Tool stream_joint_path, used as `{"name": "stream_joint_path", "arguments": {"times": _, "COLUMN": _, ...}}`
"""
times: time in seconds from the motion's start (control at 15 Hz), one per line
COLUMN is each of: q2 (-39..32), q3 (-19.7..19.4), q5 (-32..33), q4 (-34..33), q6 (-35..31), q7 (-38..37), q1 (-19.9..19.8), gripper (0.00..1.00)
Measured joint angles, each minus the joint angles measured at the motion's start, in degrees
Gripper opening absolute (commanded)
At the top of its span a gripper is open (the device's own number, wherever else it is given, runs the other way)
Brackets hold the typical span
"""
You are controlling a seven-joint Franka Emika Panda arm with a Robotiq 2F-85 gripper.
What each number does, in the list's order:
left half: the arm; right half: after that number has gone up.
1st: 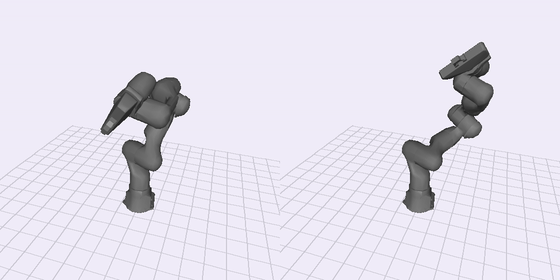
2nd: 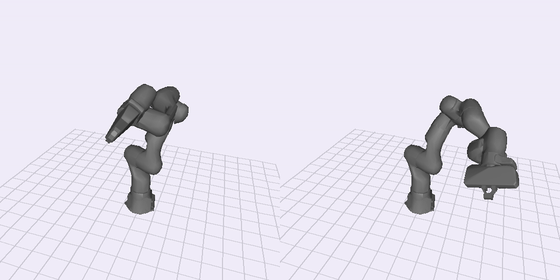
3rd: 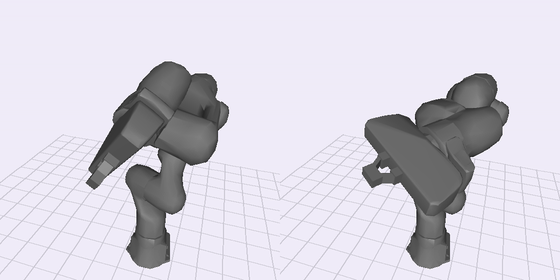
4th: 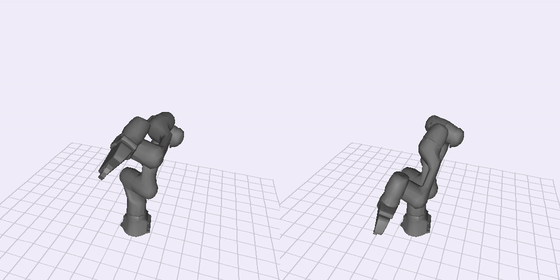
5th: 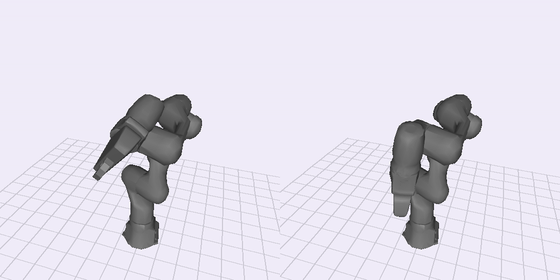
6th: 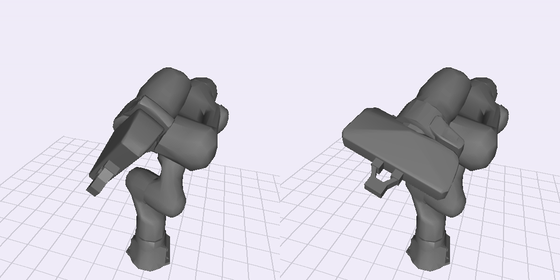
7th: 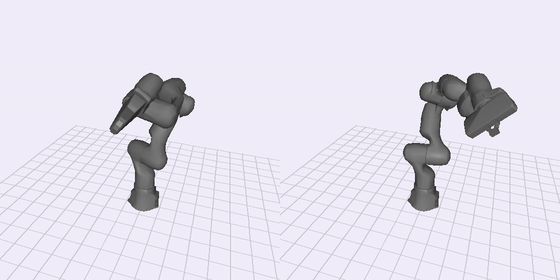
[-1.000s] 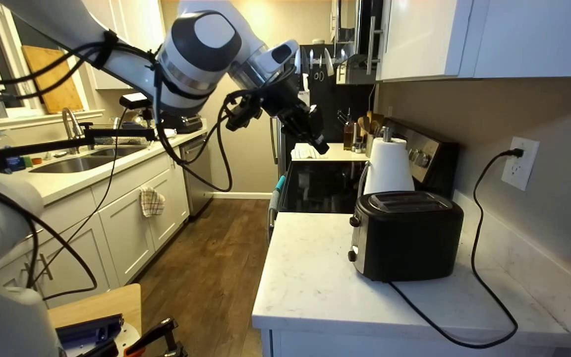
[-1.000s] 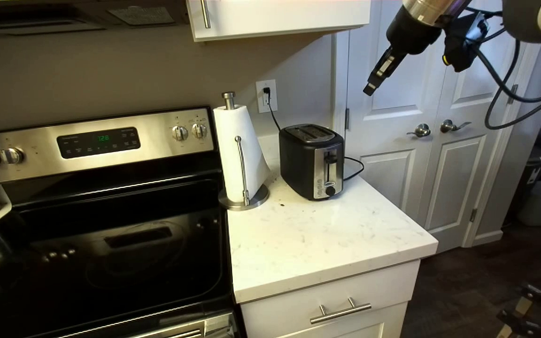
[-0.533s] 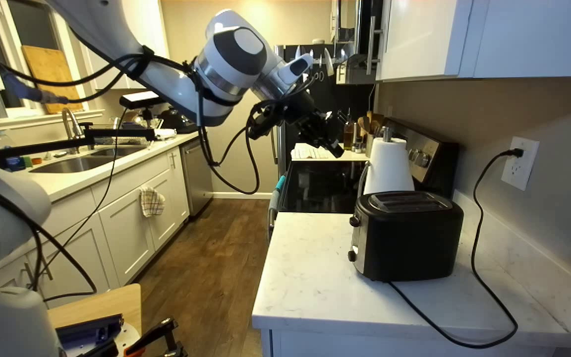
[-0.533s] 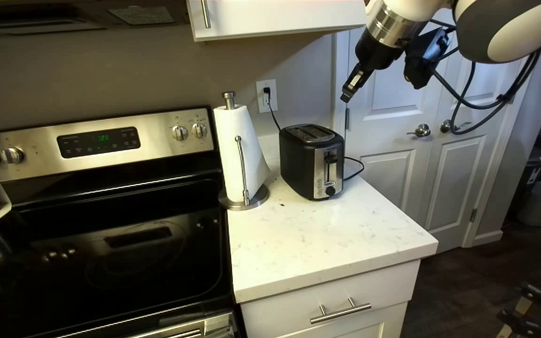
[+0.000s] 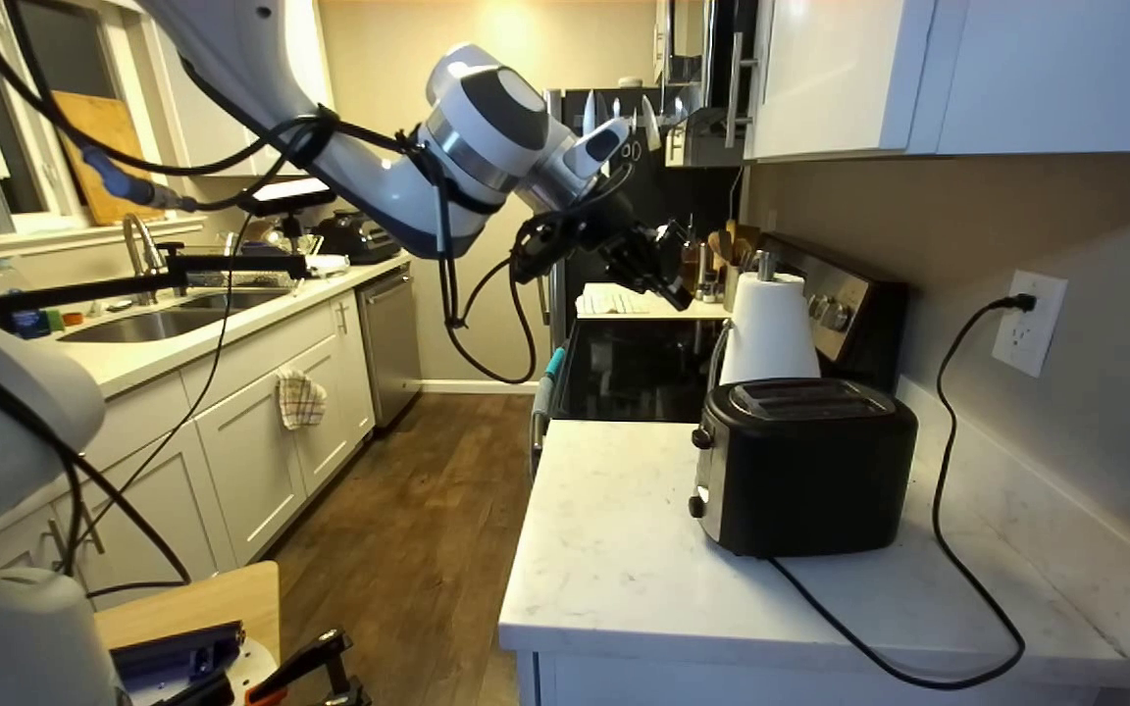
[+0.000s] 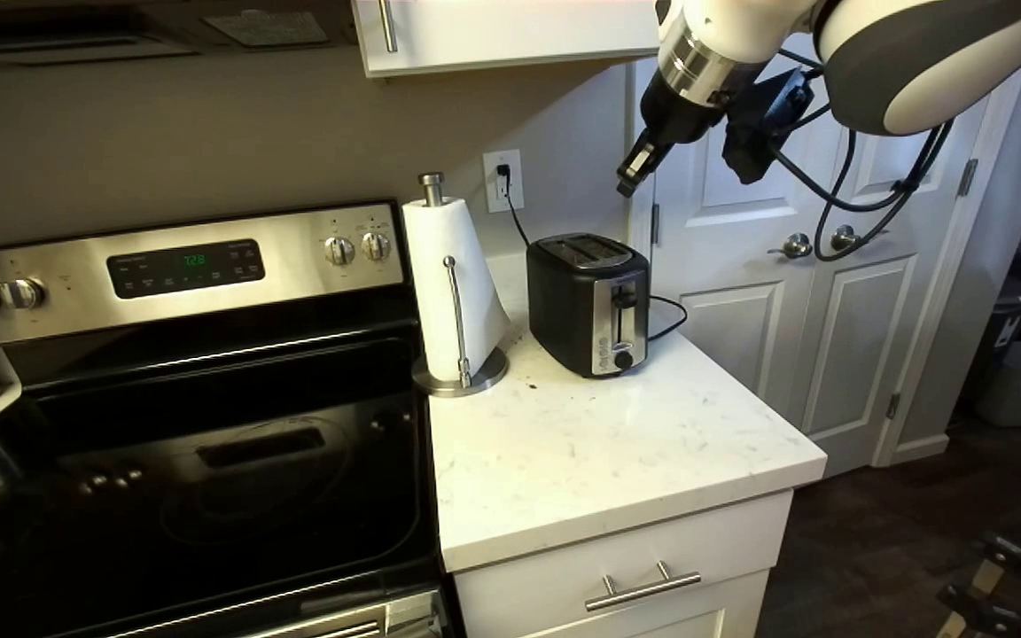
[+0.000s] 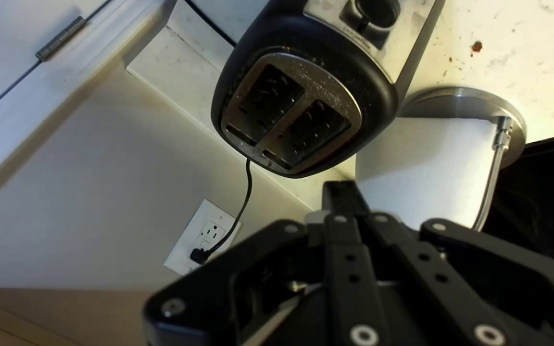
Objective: Push the toaster lever downwards
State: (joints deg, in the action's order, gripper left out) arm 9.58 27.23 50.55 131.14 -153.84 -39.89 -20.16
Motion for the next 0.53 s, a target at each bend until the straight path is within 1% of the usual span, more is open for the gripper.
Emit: {"name": "stream_joint_path", "arguments": {"times": 0.53, "q2": -0.43, "q3": 0.0, "q5": 0.02, "q4": -0.27, "q6": 0.0, "q7": -0.02, "q1": -0.04, "gripper": 0.01}}
